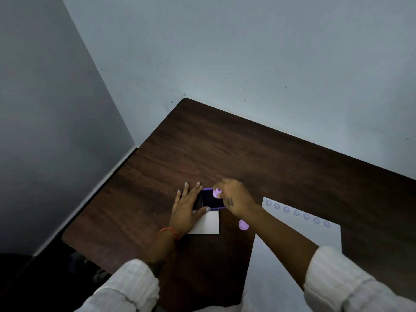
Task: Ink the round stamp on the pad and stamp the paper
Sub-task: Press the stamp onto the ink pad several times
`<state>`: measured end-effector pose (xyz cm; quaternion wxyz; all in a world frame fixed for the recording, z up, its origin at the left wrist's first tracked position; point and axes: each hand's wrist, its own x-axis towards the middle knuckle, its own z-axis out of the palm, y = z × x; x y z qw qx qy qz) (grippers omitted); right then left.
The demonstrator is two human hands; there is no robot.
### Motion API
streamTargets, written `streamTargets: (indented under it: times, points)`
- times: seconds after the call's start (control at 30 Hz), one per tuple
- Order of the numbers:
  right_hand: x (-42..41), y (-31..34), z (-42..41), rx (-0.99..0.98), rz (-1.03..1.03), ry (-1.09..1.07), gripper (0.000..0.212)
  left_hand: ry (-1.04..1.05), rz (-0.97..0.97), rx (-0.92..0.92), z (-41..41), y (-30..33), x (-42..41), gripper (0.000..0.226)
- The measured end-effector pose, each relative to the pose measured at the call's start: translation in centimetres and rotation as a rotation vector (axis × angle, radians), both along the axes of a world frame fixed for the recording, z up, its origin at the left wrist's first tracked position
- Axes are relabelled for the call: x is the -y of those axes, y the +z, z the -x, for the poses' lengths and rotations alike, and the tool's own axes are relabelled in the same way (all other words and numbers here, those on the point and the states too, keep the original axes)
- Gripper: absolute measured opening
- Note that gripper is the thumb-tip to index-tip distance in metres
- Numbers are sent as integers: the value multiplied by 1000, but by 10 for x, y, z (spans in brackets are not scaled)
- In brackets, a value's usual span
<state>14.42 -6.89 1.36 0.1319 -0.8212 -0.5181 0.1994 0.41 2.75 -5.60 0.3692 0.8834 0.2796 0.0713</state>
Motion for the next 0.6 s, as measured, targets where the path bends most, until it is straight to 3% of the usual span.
streamTargets:
  times: [0.1,0.23,0.4,0.53,0.6]
  points:
    - [0,-1,3,107,67,126,26,6,-2,1,0,1,1,67]
    - [-11,3,3,113,131,81,20,4,-10,-6,0,1,1,67]
    - [-6,-3,16,245,173,168,38,3,-18,1,0,2,2,67]
    - [-14,6,-1,45,172,44,15,-1,-8,-16,0,5,2,67]
    - [-19,8,-7,-62,181,-51,22,0,1,-16,0,6,2,67]
